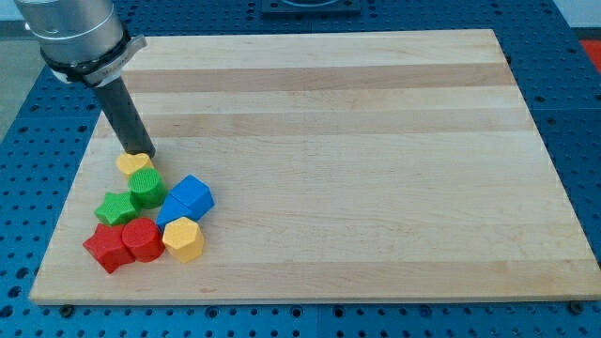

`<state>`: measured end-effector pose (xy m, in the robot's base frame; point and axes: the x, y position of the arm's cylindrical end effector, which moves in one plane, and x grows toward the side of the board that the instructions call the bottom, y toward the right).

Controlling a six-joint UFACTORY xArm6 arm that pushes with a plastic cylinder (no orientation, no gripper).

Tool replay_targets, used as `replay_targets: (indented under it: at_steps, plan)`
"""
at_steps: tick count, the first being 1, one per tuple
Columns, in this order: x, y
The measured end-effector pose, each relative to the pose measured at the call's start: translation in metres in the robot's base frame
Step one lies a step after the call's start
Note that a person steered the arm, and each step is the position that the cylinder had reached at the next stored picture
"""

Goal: Push the yellow heart above the green star

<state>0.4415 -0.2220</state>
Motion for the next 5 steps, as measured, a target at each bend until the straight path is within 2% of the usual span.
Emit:
replay_targets:
  at_steps: [2,5]
  plan:
    - [0.022,-0.01]
    - [0.022,-0.011]
